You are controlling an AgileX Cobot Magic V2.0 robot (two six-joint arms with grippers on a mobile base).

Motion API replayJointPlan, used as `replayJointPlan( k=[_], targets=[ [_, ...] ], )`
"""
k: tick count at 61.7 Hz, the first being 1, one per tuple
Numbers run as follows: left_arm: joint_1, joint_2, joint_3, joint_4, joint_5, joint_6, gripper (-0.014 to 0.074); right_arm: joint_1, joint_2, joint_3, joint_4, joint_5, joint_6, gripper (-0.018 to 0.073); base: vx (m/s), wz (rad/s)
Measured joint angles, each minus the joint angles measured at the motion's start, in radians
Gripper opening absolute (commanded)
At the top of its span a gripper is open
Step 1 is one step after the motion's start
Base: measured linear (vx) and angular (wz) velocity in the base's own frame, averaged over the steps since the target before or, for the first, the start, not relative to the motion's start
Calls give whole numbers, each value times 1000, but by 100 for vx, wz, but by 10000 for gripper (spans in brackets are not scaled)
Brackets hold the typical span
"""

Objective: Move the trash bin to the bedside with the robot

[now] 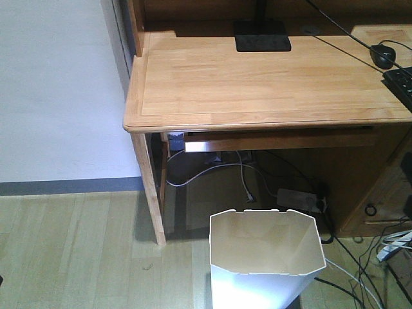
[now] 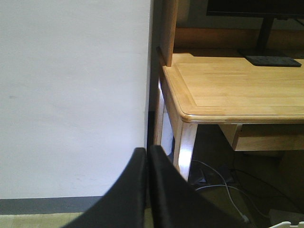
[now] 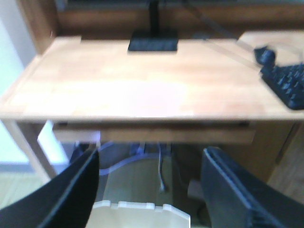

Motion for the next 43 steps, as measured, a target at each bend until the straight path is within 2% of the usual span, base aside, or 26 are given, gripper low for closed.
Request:
replayJointPlan(
  k=[20, 43],
  targets=[
    [0, 0, 0, 0, 0, 0, -6, 6, 189, -105, -4, 163, 40, 463, 0, 0],
    [0, 0, 0, 0, 0, 0, -6, 6, 475, -281, -69, 284, 40, 463, 0, 0]
  ],
)
